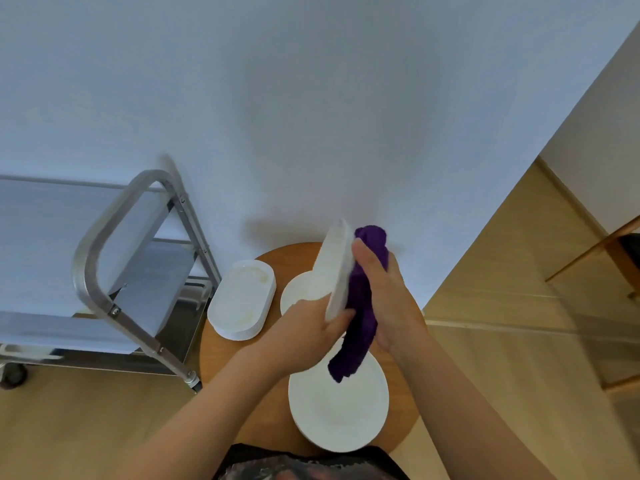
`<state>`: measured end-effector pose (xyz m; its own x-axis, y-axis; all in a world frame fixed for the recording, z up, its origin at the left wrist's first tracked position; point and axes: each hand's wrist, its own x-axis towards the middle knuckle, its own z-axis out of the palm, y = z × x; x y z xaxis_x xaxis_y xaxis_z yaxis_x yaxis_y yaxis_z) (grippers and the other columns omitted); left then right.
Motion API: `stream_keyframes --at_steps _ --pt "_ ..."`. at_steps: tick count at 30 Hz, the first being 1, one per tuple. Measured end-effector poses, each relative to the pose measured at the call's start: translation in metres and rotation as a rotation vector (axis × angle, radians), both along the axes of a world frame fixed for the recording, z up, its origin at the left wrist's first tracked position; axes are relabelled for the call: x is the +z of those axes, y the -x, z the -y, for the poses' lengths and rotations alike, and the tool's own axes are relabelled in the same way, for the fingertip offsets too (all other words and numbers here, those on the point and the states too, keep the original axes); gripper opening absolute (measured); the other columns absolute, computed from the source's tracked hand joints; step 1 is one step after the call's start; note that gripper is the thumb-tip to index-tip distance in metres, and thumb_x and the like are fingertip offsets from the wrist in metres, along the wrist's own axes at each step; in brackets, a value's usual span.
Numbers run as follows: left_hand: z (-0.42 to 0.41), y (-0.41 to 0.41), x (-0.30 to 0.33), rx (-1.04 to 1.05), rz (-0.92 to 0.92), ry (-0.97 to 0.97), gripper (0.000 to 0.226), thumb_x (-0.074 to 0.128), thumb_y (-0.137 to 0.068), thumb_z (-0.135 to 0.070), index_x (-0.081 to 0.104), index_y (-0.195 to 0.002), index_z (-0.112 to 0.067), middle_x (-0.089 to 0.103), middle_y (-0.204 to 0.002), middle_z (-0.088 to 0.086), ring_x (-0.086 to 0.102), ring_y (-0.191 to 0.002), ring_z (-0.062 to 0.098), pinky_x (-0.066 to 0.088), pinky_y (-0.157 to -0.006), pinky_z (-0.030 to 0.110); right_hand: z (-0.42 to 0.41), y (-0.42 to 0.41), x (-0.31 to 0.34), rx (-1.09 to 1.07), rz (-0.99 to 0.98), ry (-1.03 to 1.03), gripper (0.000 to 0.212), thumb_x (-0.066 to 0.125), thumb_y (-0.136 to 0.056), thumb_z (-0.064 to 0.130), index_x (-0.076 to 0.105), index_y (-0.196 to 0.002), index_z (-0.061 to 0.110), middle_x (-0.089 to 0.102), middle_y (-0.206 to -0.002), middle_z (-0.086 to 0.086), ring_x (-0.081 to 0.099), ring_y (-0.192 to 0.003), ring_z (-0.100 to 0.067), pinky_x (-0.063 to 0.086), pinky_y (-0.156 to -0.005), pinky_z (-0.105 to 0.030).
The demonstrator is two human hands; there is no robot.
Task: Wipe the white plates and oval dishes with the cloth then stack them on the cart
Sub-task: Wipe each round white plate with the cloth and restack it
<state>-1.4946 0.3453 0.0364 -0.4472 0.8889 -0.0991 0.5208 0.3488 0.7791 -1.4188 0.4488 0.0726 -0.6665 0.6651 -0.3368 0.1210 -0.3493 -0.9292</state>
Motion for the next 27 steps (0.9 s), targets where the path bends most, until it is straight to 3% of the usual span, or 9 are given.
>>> stream_keyframes --at_steps 2,4,6,10,13,16,19,23,27 --pt "-0.001 0.002 -0.003 -0.122 -0.299 0.115 0.025 0.033 -0.099 -0.047 0.044 -0.116 -0.032 0.052 -0.065 -0.013 0.049 -0.05 0.004 0.037 -0.049 0.011 -0.007 0.001 -0.006 -0.008 0.045 0.035 0.078 0.082 -0.058 0.046 0.045 -0.124 0.026 0.062 -0.11 -0.007 0.062 -0.099 -0.028 0.055 -0.085 -0.05" --pt "-0.005 0.005 -0.012 -0.183 -0.587 0.181 0.049 0.028 -0.099 -0.05 0.019 -0.144 -0.03 0.056 -0.08 -0.004 0.05 -0.058 0.008 0.042 -0.057 0.019 -0.014 0.001 -0.015 -0.047 0.096 0.051 0.06 0.08 -0.064 0.024 0.05 -0.116 0.023 0.063 -0.104 -0.011 0.063 -0.095 -0.032 0.054 -0.082 -0.054" --pt "-0.008 0.004 -0.016 -0.242 -0.727 0.218 0.065 0.026 -0.095 -0.059 0.0 -0.15 -0.033 0.058 -0.089 0.001 0.053 -0.066 0.014 0.045 -0.061 0.025 -0.021 -0.003 -0.027 -0.099 0.111 0.044 0.039 0.066 -0.061 0.018 0.057 -0.099 0.019 0.065 -0.089 -0.009 0.065 -0.081 -0.027 0.057 -0.074 -0.045" --pt "0.01 0.022 -0.008 -0.069 -0.261 0.267 0.099 0.026 -0.061 -0.09 0.012 -0.148 -0.045 0.058 -0.129 -0.006 0.054 -0.113 0.016 0.042 -0.094 0.03 -0.038 -0.022 -0.049 -0.178 0.192 -0.064 0.017 0.059 -0.063 0.023 0.063 -0.08 0.021 0.065 -0.072 -0.006 0.063 -0.07 -0.027 0.053 -0.065 -0.043" --pt "0.024 0.046 -0.018 0.274 -0.254 0.059 0.071 0.052 -0.085 -0.059 0.03 -0.146 -0.03 0.043 -0.145 -0.004 0.037 -0.134 0.018 0.028 -0.11 0.036 -0.049 -0.036 -0.063 -0.224 0.177 -0.035 0.009 0.062 -0.075 0.01 0.063 -0.083 0.014 0.067 -0.066 -0.003 0.063 -0.071 -0.028 0.051 -0.066 -0.042" --pt "0.028 0.058 -0.037 0.488 0.134 0.11 0.038 0.055 -0.094 -0.031 0.049 -0.131 -0.021 0.054 -0.133 0.004 0.055 -0.113 0.022 0.047 -0.095 0.041 -0.051 -0.043 -0.076 -0.214 0.19 -0.028 0.022 0.064 -0.077 0.003 0.065 -0.094 0.016 0.072 -0.072 0.0 0.068 -0.073 -0.025 0.056 -0.064 -0.039" --pt "0.031 0.058 -0.067 0.499 0.555 0.153 0.009 0.056 -0.094 -0.019 0.061 -0.099 -0.023 0.067 -0.108 0.003 0.063 -0.089 0.015 0.053 -0.067 0.027 -0.05 -0.048 -0.098 -0.216 0.282 -0.015 0.023 0.069 -0.076 0.007 0.064 -0.097 0.015 0.071 -0.084 -0.007 0.067 -0.08 -0.028 0.057 -0.072 -0.045" --pt "0.031 0.046 -0.105 0.602 0.716 0.146 0.012 0.06 -0.092 -0.015 0.063 -0.103 -0.019 0.068 -0.096 -0.004 0.065 -0.085 0.014 0.052 -0.057 0.024 -0.046 -0.056 -0.129 -0.214 0.478 -0.16 0.017 0.075 -0.075 0.019 0.06 -0.083 0.021 0.067 -0.079 -0.001 0.065 -0.075 -0.021 0.053 -0.064 -0.035" --pt "0.033 0.021 -0.143 0.685 0.783 0.189 0.012 0.056 -0.093 -0.01 0.063 -0.102 -0.015 0.068 -0.096 0.002 0.065 -0.088 0.02 0.055 -0.067 0.034 -0.036 -0.067 -0.154 -0.247 0.507 -0.236 0.017 0.071 -0.08 0.025 0.055 -0.077 0.031 0.064 -0.075 0.009 0.061 -0.07 -0.006 0.045 -0.054 -0.02"
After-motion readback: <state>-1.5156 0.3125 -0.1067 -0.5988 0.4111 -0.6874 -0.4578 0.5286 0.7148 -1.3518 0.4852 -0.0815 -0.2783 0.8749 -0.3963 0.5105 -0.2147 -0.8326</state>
